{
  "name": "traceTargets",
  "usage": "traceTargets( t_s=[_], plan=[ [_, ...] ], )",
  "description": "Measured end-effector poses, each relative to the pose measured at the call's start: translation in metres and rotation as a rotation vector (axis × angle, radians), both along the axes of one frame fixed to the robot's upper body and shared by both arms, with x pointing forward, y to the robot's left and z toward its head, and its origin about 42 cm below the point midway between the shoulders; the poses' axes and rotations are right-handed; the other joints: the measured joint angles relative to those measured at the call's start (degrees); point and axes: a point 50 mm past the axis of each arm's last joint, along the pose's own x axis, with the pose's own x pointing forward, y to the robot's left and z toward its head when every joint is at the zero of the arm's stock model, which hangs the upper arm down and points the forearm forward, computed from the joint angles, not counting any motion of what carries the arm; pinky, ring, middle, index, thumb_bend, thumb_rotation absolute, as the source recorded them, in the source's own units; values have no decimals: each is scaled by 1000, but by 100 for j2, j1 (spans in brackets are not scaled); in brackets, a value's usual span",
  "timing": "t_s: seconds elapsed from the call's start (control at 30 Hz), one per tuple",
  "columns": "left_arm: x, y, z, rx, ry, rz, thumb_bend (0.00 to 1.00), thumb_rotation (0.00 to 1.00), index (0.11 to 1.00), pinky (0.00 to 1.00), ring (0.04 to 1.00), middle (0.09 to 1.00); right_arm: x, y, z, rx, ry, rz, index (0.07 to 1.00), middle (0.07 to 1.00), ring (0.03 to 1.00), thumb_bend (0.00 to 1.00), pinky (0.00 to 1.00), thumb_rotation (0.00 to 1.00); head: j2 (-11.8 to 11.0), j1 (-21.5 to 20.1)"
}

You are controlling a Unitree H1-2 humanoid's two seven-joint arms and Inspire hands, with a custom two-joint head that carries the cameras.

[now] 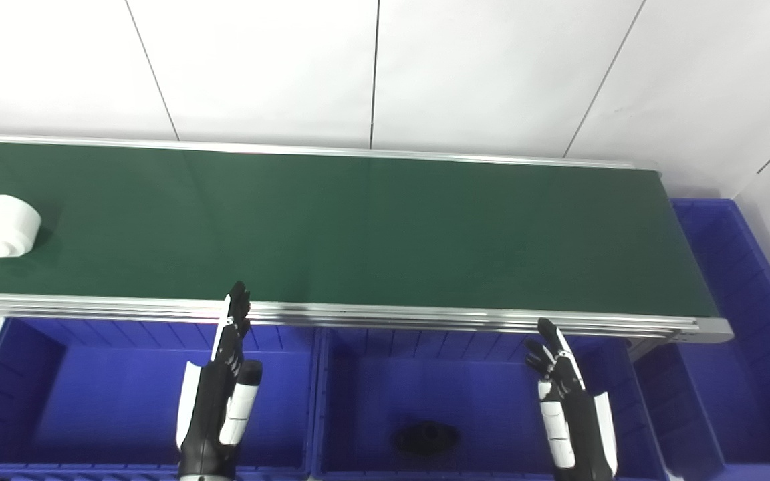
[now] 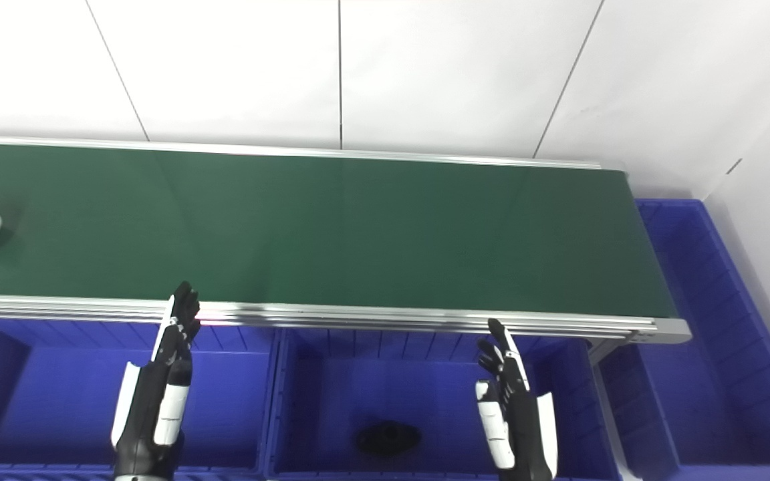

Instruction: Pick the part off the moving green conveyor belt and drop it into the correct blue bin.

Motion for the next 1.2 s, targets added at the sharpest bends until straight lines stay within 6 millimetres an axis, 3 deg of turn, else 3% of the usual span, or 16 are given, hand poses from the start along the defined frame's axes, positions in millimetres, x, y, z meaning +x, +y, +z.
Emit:
traceTargets(
  t_s=[0.27, 1.1, 1.2],
  plan=[
    [0, 0, 0, 0, 0, 1, 662, 1000, 1000, 1000, 1000, 1000, 0, 0, -1, -1, 0, -1, 927, 944, 883, 700, 838, 965, 0, 9],
    [0, -1, 0, -13, 1, 4, 659, 1000, 1000, 1000, 1000, 1000, -1, -2, -5, -1, 10, -15, 932, 947, 879, 666, 822, 947, -35, 88],
    [0, -2, 0, -15, 0, 2, 650, 1000, 1000, 1000, 1000, 1000, -1, -4, -5, 8, 10, -18, 936, 953, 888, 677, 834, 936, -149, 245]
  ],
)
